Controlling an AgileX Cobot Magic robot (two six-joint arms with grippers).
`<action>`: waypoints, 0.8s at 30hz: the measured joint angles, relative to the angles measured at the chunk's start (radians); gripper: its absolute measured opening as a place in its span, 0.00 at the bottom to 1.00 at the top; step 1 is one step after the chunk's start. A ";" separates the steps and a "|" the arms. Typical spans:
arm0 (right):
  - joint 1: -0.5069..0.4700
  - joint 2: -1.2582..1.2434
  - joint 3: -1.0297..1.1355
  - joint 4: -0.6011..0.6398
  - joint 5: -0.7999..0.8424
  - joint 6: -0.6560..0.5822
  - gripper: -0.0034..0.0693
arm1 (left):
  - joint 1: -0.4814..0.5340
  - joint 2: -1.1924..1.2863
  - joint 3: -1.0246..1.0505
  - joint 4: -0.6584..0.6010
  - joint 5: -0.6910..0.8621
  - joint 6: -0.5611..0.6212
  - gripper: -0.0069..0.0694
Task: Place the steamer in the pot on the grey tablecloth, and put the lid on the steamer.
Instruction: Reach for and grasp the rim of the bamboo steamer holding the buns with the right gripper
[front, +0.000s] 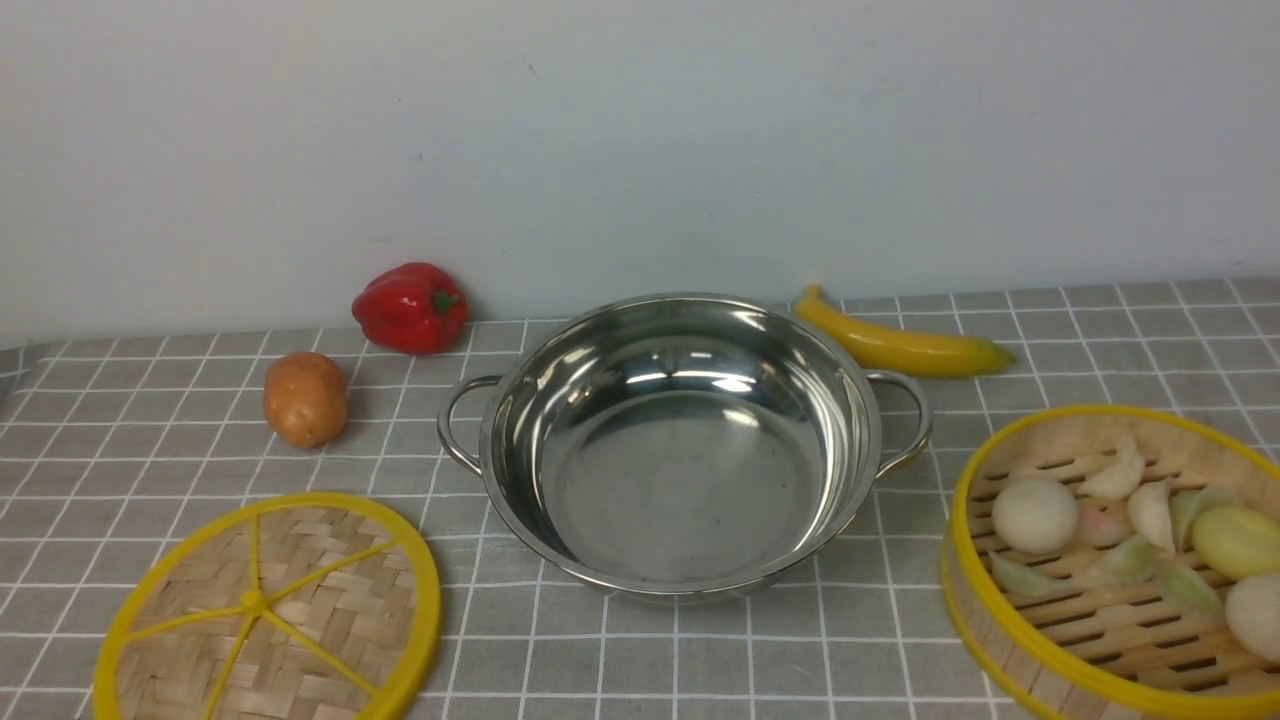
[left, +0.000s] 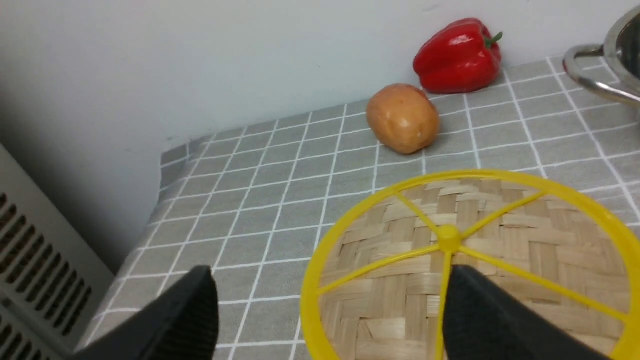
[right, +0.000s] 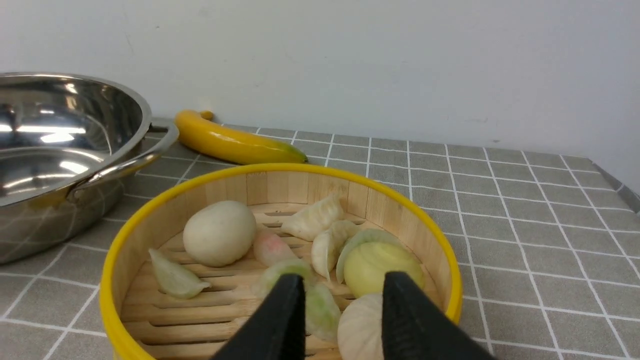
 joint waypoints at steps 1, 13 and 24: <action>0.000 0.000 0.000 0.031 -0.007 0.018 0.38 | 0.000 0.000 0.000 -0.003 -0.007 -0.004 0.82; 0.000 0.000 0.000 0.460 -0.077 0.202 0.38 | 0.000 0.000 0.000 -0.352 -0.128 -0.203 0.82; 0.000 0.000 0.000 0.771 -0.297 0.306 0.38 | 0.000 0.000 0.000 -0.523 -0.181 -0.231 0.82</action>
